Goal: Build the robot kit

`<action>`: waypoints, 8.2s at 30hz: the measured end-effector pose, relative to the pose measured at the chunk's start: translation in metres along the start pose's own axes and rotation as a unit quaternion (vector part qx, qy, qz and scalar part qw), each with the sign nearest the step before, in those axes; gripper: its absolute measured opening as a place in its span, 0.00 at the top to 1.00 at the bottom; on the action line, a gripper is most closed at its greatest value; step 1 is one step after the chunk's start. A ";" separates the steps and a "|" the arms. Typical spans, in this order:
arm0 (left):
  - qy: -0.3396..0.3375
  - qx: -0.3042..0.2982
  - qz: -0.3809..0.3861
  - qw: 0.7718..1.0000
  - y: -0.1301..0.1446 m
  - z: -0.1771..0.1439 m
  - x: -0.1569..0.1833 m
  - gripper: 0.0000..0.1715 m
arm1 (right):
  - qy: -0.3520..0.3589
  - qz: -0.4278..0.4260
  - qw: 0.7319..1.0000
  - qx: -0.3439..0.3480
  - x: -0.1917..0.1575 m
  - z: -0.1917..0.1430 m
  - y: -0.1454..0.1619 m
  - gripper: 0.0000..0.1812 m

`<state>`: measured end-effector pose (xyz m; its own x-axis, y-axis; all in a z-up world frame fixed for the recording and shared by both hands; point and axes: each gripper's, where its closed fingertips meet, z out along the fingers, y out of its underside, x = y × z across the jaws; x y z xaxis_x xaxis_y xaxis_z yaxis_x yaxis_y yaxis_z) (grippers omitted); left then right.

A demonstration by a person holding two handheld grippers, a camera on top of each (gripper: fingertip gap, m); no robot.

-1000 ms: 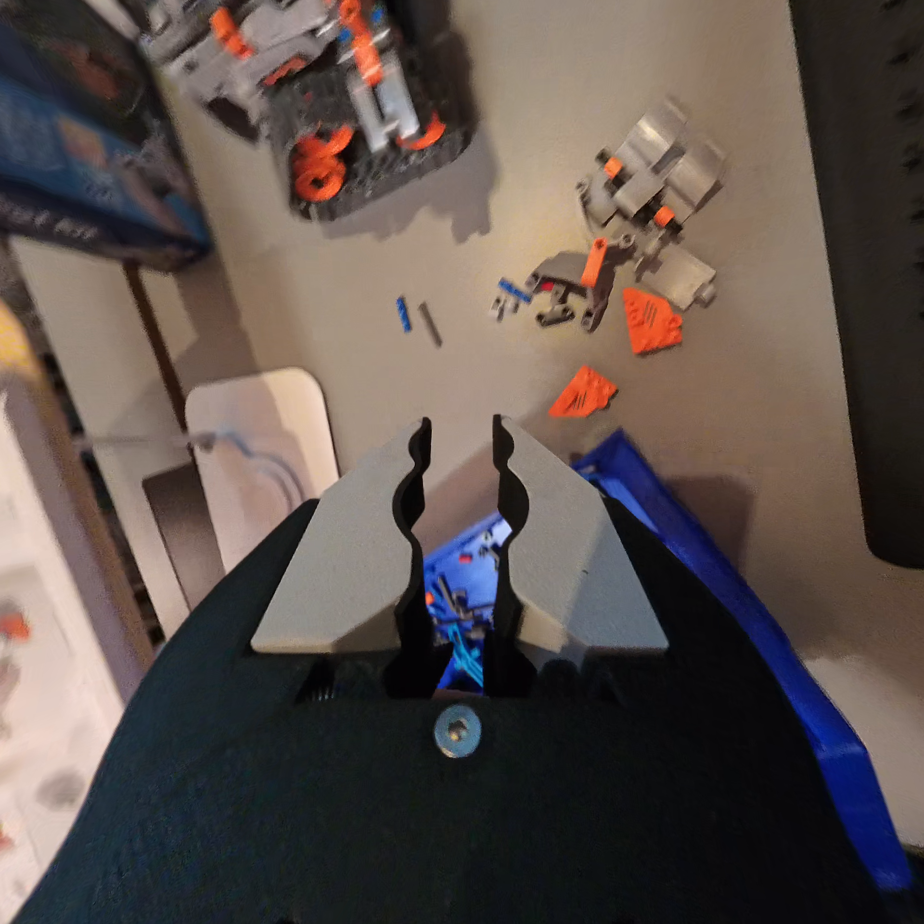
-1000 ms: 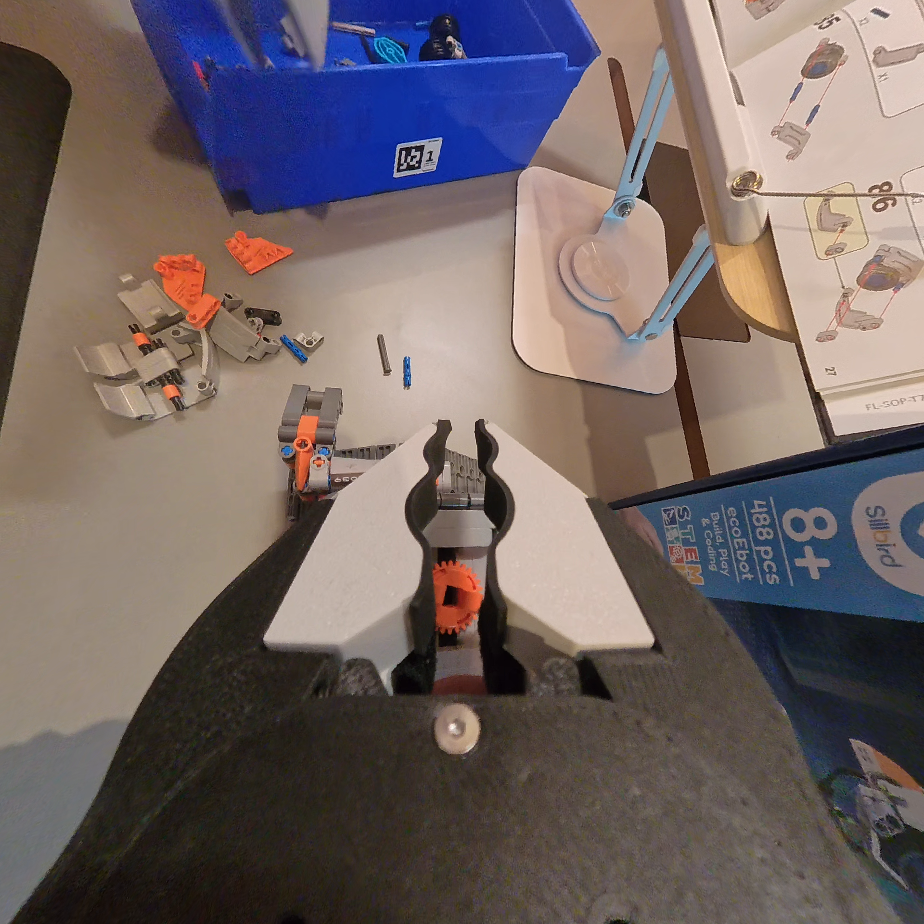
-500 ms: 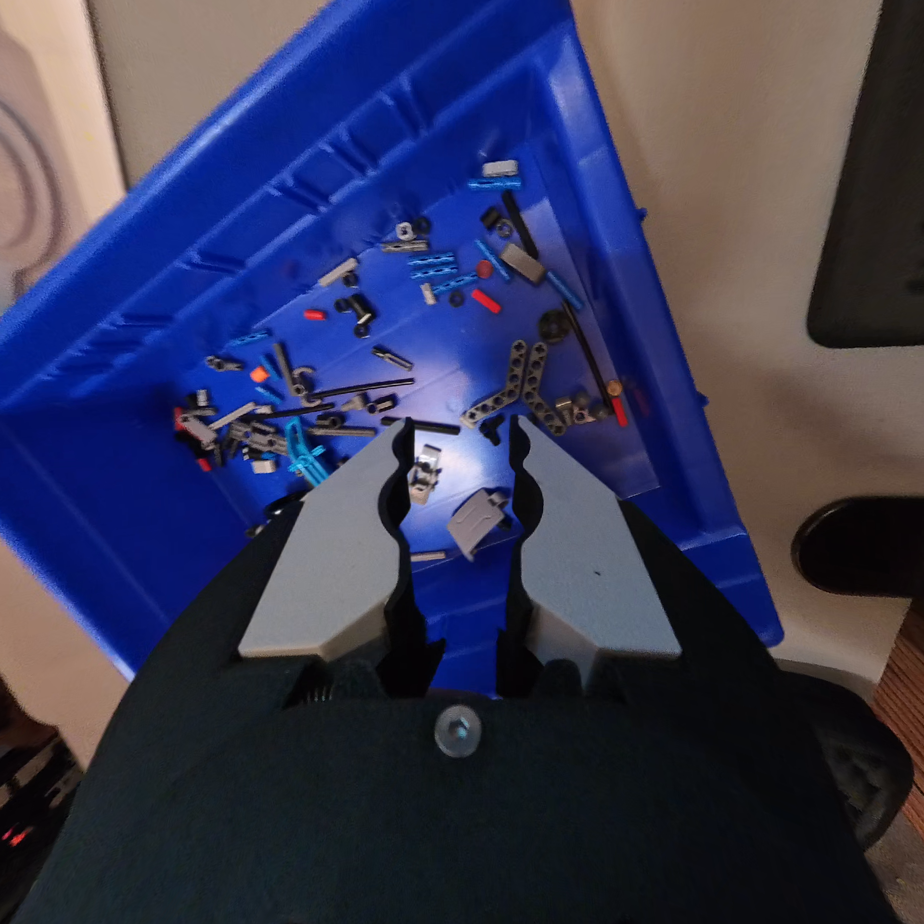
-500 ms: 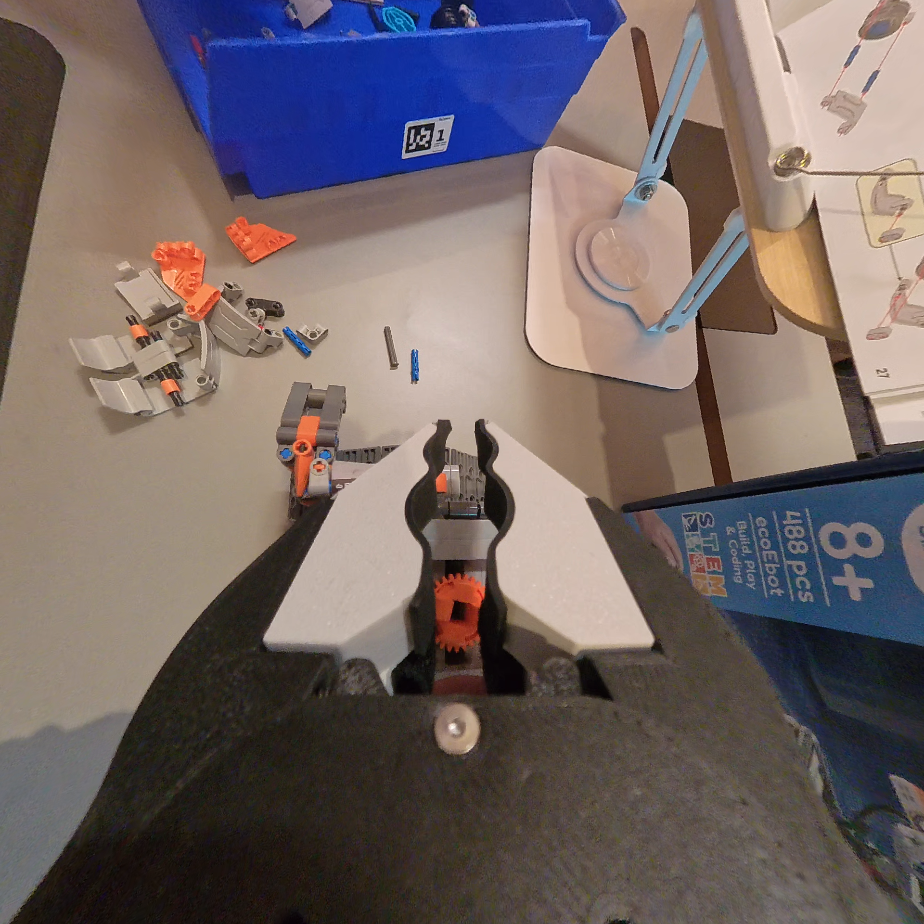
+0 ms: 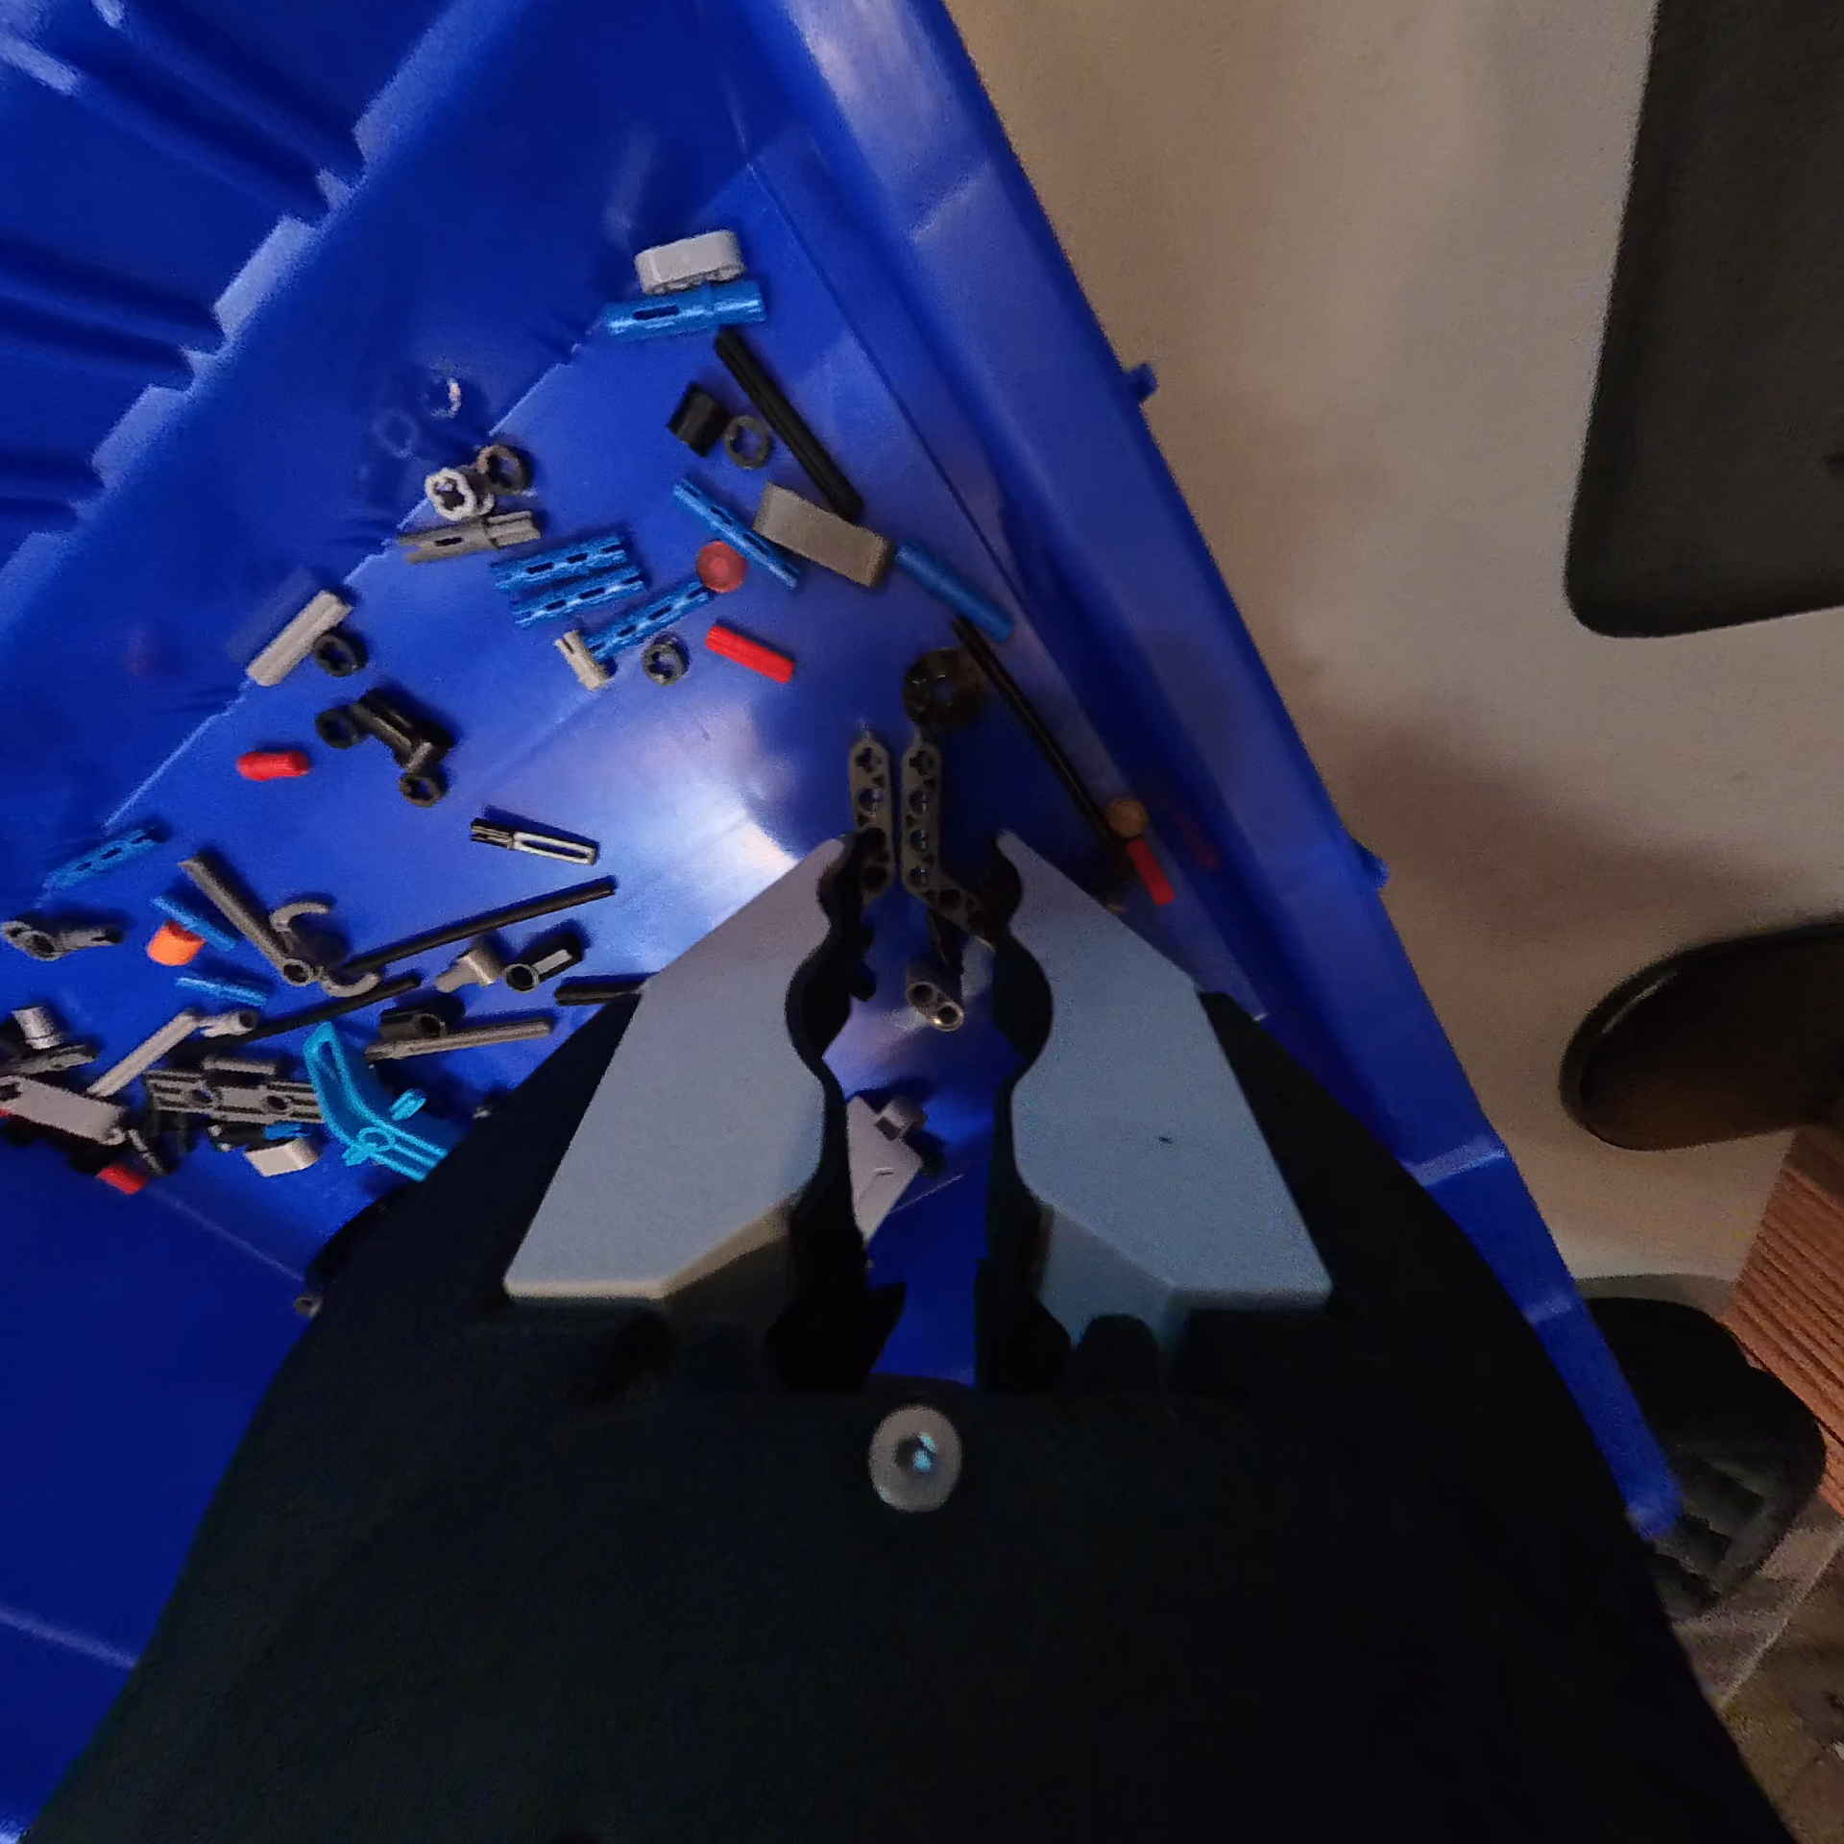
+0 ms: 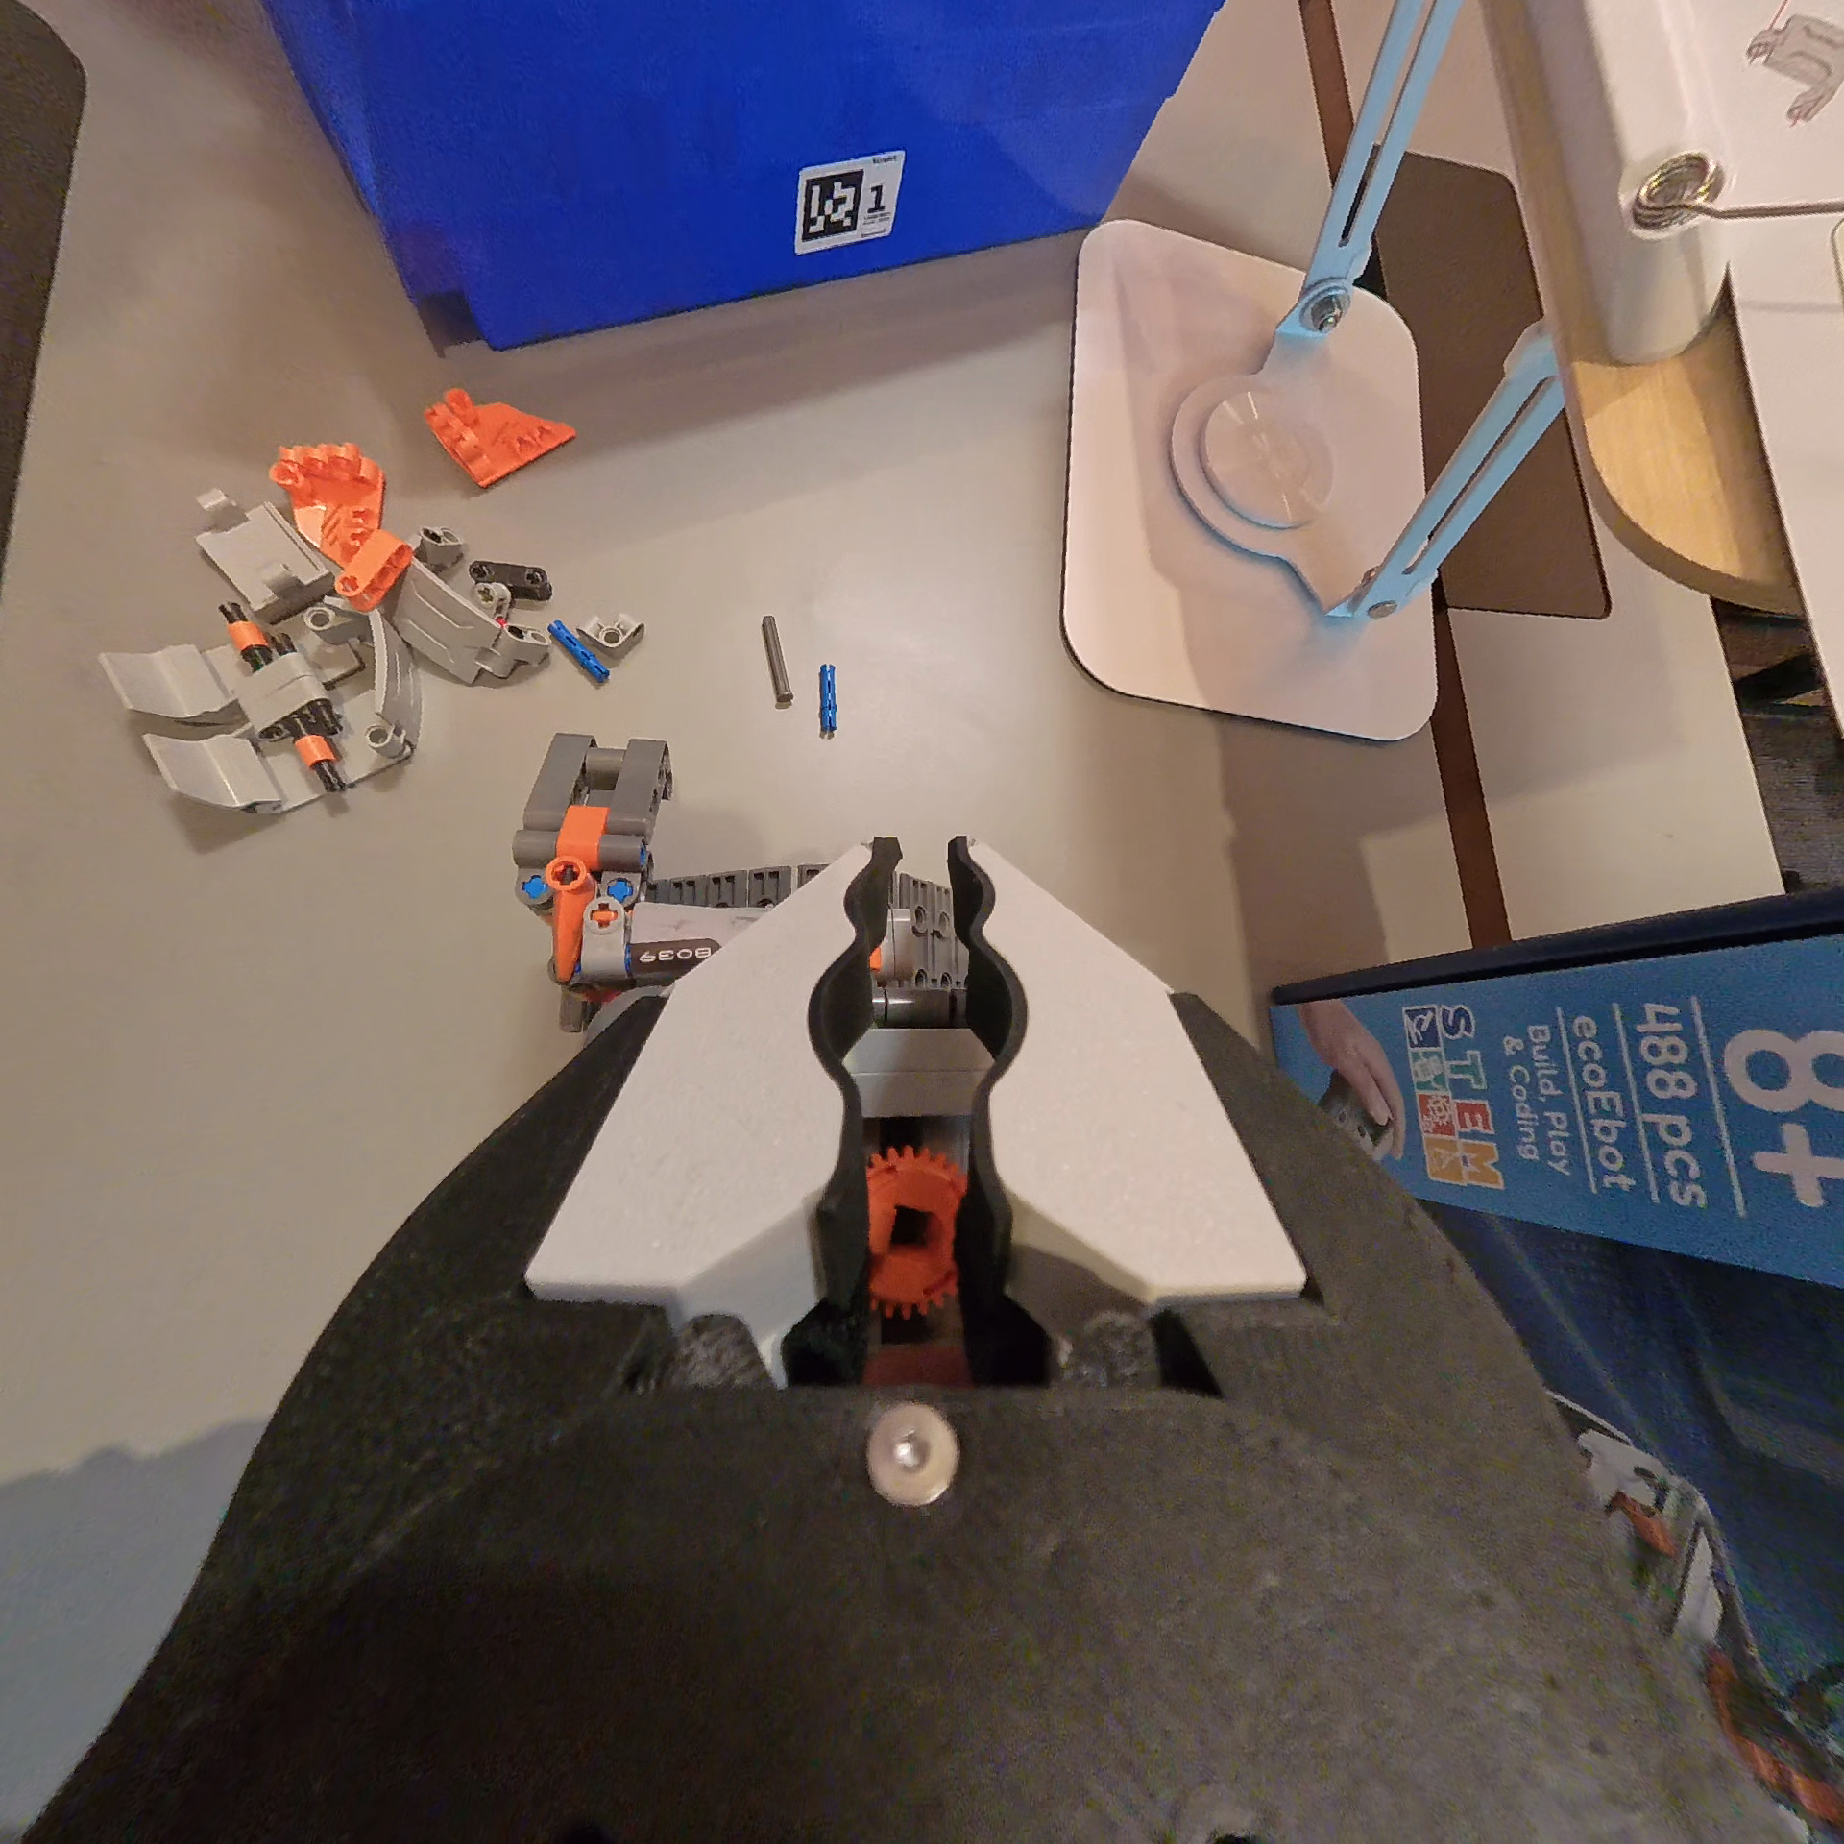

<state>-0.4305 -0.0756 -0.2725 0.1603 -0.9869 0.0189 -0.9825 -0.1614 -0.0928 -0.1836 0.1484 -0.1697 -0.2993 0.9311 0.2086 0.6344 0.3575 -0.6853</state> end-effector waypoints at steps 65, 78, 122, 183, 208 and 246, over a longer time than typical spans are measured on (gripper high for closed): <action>-0.482 0.140 -0.285 0.816 -0.121 -0.064 -0.088 0.62 | 0.146 -0.148 0.978 0.028 -0.030 -0.099 -0.074 0.91; -0.468 0.151 -0.242 0.837 -0.111 -0.064 -0.068 0.81 | 0.144 -0.133 0.981 0.010 -0.021 -0.094 -0.061 0.91; -0.559 0.366 -0.307 0.678 -0.206 -0.168 -0.307 0.90 | 0.125 -0.077 0.989 -0.001 0.004 -0.076 -0.031 0.91; -0.535 0.333 -0.178 0.756 -0.238 -0.150 -0.136 0.91 | 0.048 -0.038 0.995 -0.075 -0.166 0.089 -0.003 1.00; -0.455 0.352 -0.184 0.797 -0.256 -0.108 -0.129 0.89 | 0.071 0.091 0.991 -0.070 -0.165 0.049 0.053 0.82; -0.444 0.367 -0.189 0.795 -0.261 -0.098 -0.132 0.89 | 0.046 0.000 0.992 0.119 -0.196 0.019 -0.027 0.99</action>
<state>-0.2041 0.0968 -0.1528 0.7556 -0.4282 -0.4957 -0.5795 -0.0842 -0.8106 -0.1554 -0.0446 -0.2052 -0.2256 0.9380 0.2633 0.4448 0.3396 -0.8288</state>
